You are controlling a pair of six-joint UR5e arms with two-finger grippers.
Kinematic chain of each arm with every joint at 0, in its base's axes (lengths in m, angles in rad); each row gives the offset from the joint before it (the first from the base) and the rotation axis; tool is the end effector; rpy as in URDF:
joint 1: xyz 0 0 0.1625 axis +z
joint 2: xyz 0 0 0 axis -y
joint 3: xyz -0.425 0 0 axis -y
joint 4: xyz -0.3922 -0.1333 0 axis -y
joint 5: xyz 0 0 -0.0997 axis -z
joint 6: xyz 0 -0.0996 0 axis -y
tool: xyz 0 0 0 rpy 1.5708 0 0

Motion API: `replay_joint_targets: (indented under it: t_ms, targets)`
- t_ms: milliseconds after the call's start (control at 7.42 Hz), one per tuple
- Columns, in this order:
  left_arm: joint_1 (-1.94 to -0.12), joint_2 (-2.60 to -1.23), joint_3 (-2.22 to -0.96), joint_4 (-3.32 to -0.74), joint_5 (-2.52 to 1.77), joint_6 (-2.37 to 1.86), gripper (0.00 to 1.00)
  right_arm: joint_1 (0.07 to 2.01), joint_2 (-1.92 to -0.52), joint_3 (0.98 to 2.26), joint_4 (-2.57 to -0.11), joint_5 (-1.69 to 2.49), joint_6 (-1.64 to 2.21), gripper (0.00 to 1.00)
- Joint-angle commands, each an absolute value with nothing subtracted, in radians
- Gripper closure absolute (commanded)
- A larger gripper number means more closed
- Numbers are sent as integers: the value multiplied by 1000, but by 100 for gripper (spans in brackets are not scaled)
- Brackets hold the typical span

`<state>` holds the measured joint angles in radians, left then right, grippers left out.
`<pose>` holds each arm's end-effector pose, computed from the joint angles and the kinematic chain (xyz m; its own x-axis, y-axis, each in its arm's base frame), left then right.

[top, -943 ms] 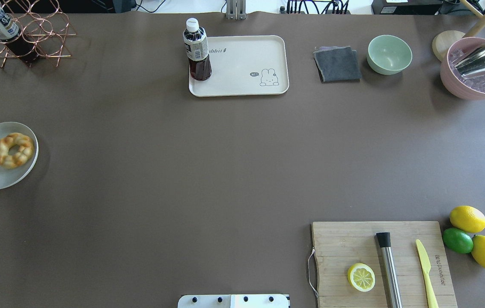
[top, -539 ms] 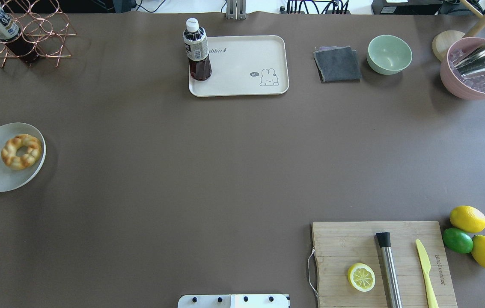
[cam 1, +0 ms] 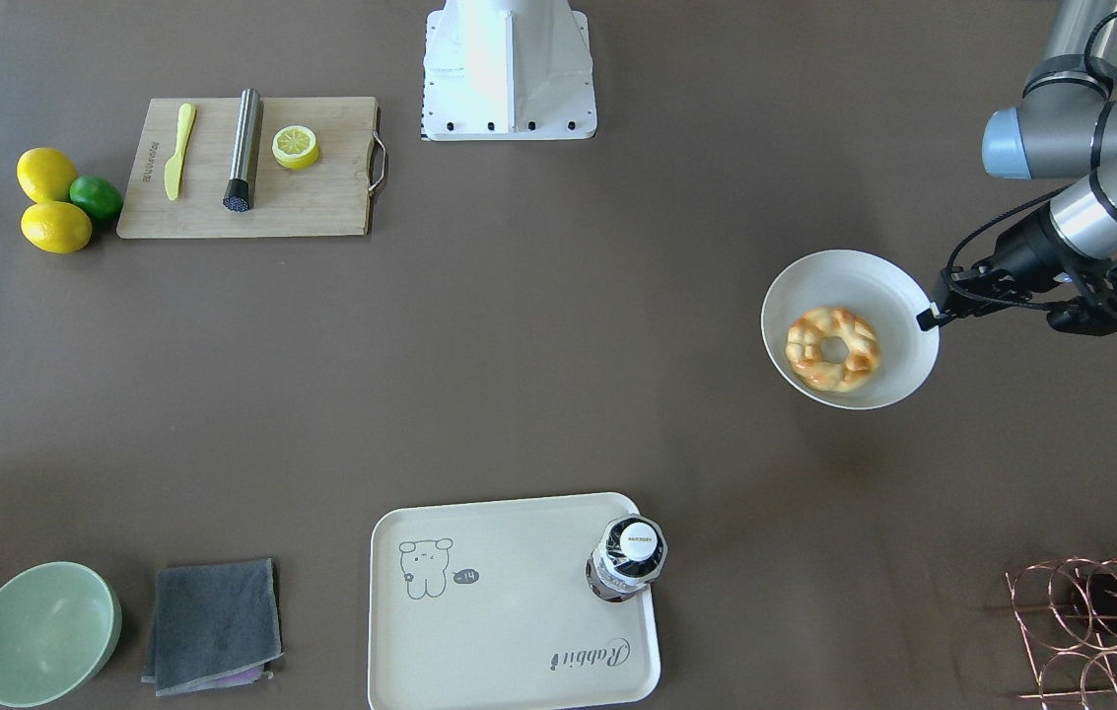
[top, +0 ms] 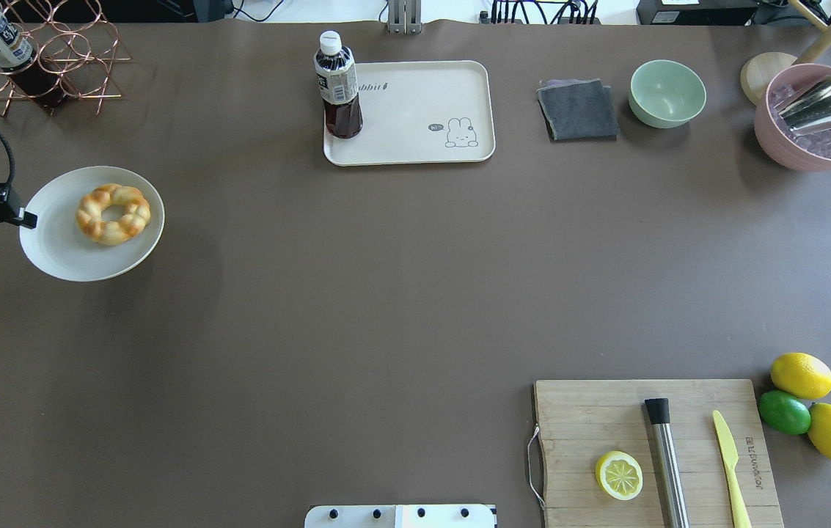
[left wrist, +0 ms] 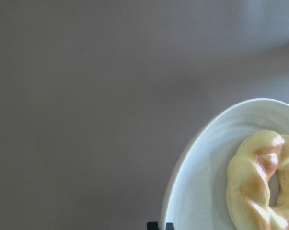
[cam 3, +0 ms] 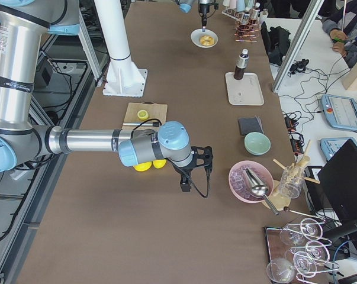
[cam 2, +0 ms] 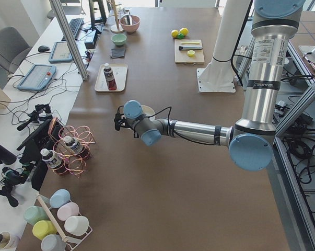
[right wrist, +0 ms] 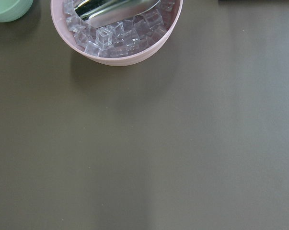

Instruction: Place donut on tray

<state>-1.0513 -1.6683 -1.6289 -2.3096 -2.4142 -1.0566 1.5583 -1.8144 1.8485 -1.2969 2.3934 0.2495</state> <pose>0.2184 -0.5005 0.4884 0.4122 -0.0621 -0.9090 0.0979 0.9949 -0.0235 0.0552 -0.4057 0.5959 0.6594 0.0118 0.7517 -0.1557 0.9803 0.1213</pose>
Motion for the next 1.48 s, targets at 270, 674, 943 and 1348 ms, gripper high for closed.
replay_joint_targets:
  t_ms: [270,674,943,1348]
  targets:
    - [-771,-1849,-1879,-2092,-2219,-1474,100,1282,-1777,1873,-1037,2341,839,1]
    - [-577,-2108,-1918,-1773,-2009,-1610,100,1114,-1689,1934,-1037,2278,1108,2]
    - [-493,-2216,-1895,-1706,-1930,-1684,100,937,-1574,1948,-1042,2165,1332,5]
    - [-417,-2319,-1804,-1706,-1833,-1736,100,824,-1418,2014,-1217,2155,1404,8]
